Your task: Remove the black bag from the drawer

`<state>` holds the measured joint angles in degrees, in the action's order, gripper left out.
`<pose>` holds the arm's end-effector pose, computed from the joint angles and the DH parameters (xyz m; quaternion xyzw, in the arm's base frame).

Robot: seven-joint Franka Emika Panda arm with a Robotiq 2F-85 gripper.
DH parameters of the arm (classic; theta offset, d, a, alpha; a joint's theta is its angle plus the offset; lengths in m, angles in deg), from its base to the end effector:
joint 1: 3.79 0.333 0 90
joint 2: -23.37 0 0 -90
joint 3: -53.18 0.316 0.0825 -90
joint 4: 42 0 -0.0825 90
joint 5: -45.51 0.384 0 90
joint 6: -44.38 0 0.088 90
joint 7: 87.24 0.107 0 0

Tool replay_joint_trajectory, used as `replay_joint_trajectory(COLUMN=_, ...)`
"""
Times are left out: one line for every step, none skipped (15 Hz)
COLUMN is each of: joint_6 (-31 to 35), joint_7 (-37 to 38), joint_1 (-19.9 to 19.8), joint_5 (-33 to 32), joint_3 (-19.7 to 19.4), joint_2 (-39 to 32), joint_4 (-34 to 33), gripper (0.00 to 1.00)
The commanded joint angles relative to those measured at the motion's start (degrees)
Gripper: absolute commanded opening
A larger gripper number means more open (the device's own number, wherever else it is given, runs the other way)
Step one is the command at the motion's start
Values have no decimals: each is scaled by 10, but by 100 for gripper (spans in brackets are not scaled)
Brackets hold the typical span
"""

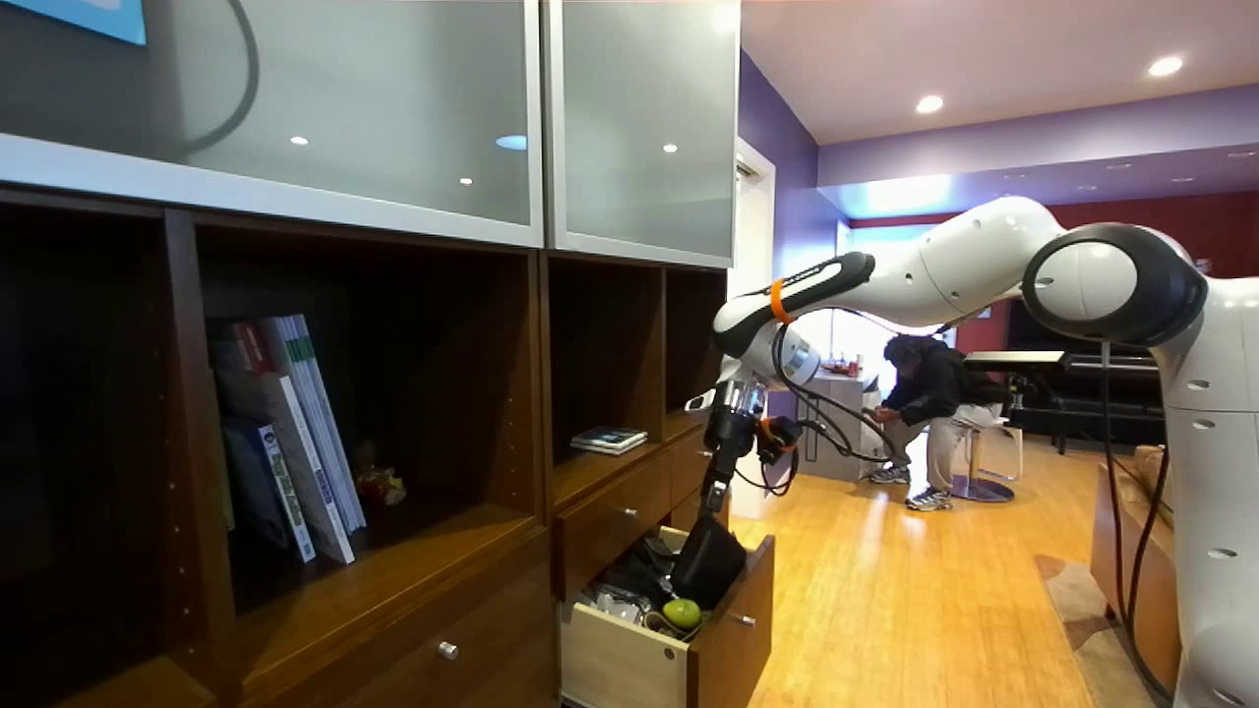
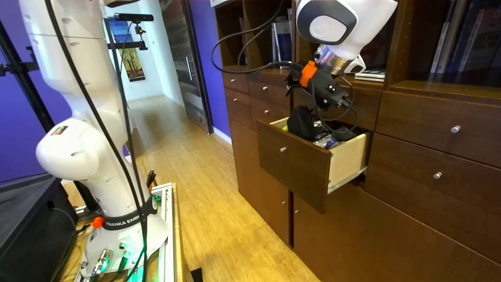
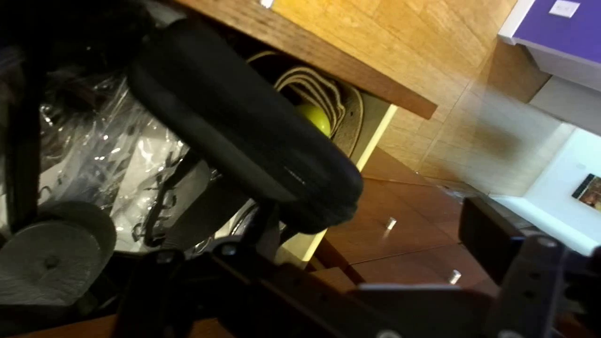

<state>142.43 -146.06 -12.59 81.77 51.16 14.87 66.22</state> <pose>0.5661 -0.0511 0.4208 -0.8953 -0.2966 -0.0418 0.3297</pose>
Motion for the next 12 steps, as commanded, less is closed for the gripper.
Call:
replay_joint_trajectory(joint_6=-33, joint_7=21, joint_1=15, joint_5=-26, joint_3=-1, joint_2=35, joint_4=36, gripper=100)
replay_joint_trajectory(joint_6=-35, joint_7=25, joint_1=18, joint_5=-29, joint_3=-1, joint_2=40, joint_4=43, gripper=100)
replay_joint_trajectory(joint_6=-31, joint_7=27, joint_1=20, joint_5=-28, joint_3=-2, joint_2=42, joint_4=47, gripper=100)
replay_joint_trajectory(joint_6=-23, joint_7=24, joint_1=21, joint_5=-26, joint_3=-2, joint_2=43, joint_4=50, gripper=100)
replay_joint_trajectory(joint_6=-11, joint_7=22, joint_1=23, joint_5=-23, joint_3=-2, joint_2=46, joint_4=55, gripper=100)
replay_joint_trajectory(joint_6=0, joint_7=26, joint_1=24, joint_5=-19, joint_3=-2, joint_2=48, joint_4=58, gripper=100)
replay_joint_trajectory(joint_6=6, joint_7=28, joint_1=25, joint_5=-19, joint_3=-2, joint_2=50, joint_4=60, gripper=100)
replay_joint_trajectory(joint_6=26, joint_7=27, joint_1=26, joint_5=-18, joint_3=-3, joint_2=54, joint_4=64, gripper=100)
replay_joint_trajectory(joint_6=40, joint_7=24, joint_1=26, joint_5=-15, joint_3=-3, joint_2=57, joint_4=66, gripper=100)
replay_joint_trajectory(joint_6=70, joint_7=18, joint_1=27, joint_5=-14, joint_3=-2, joint_2=62, joint_4=72, gripper=100)
replay_joint_trajectory(joint_6=91, joint_7=21, joint_1=28, joint_5=-15, joint_3=-2, joint_2=65, joint_4=74, gripper=100)
replay_joint_trajectory(joint_6=113, joint_7=22, joint_1=29, joint_5=-17, joint_3=-2, joint_2=69, joint_4=77, gripper=100)
